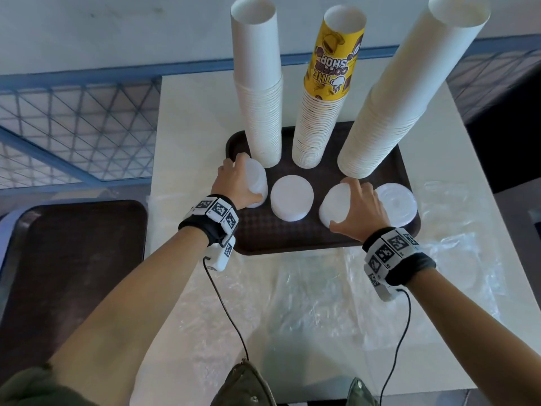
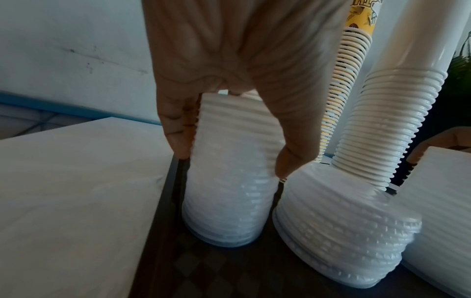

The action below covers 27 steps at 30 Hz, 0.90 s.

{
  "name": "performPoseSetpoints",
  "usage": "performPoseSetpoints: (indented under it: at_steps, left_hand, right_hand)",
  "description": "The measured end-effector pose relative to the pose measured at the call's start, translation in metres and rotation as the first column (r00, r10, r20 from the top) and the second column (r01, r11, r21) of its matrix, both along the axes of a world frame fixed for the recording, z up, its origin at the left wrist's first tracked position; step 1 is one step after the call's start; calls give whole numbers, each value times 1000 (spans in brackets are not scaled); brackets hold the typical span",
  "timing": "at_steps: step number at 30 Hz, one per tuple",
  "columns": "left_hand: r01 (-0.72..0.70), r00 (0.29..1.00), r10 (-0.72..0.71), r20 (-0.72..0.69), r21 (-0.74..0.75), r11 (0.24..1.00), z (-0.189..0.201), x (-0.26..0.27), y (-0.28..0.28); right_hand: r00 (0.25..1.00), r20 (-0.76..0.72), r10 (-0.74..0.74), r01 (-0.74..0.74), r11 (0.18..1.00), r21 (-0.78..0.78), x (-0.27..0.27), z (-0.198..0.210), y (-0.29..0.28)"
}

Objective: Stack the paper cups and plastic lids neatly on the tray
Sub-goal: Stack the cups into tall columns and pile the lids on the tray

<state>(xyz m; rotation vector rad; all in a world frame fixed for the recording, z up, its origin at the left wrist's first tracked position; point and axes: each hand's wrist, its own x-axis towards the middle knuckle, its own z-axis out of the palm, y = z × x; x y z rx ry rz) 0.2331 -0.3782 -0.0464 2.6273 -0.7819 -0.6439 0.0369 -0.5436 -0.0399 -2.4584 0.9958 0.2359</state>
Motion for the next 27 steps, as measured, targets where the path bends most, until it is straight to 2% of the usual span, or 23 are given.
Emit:
performPoseSetpoints:
  at_steps: [15, 23, 27]
  left_hand:
    - [-41, 999, 40, 27, 53, 998, 0, -11, -6]
    - [70, 986, -93, 137, 162, 984, 1, -10, 0]
    - [118, 970, -132, 206, 79, 990, 3, -11, 5]
  right_hand:
    - [1000, 2, 23, -23, 1000, 3, 1, -5, 2]
    - [997, -35, 64, -64, 998, -13, 0, -3, 1]
    - [995, -33, 93, -94, 995, -42, -3, 0, 2]
